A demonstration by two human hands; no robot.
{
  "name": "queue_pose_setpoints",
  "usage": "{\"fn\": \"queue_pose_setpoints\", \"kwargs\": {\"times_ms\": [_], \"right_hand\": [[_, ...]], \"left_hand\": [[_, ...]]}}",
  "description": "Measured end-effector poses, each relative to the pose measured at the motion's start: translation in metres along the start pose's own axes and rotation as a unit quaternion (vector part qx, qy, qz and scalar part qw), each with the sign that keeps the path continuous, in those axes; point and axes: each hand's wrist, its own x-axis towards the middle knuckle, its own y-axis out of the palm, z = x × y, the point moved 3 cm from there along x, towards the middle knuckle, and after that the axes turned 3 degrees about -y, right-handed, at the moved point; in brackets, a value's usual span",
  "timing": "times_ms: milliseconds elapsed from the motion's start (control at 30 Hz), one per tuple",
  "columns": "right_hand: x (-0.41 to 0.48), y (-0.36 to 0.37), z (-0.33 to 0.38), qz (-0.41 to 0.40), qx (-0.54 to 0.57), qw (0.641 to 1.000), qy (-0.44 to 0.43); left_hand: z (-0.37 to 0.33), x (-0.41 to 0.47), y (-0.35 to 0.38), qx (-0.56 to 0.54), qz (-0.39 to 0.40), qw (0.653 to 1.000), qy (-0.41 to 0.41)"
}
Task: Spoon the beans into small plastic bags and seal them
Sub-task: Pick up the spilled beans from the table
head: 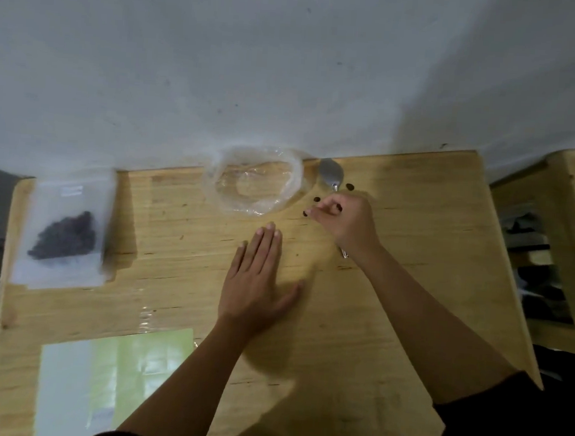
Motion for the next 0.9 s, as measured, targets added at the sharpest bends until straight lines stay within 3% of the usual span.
{"fn": "queue_pose_setpoints", "kwargs": {"times_ms": [267,700,800,900], "right_hand": [[0.008,0.007,0.011,0.031,-0.069,0.996,-0.038],[0.008,0.016,0.012,0.076,-0.193,0.978,-0.005],[0.003,0.018,0.013,0.089,-0.157,0.984,0.001],[-0.007,0.018,0.013,0.099,-0.008,0.991,0.089]], "left_hand": [[0.0,0.001,0.0,-0.004,-0.008,1.0,0.004],[-0.001,0.0,-0.002,-0.014,-0.012,1.0,0.0],[-0.002,0.0,-0.003,-0.02,-0.017,1.0,0.004],[-0.002,0.0,-0.003,-0.028,-0.021,0.999,0.003]]}}
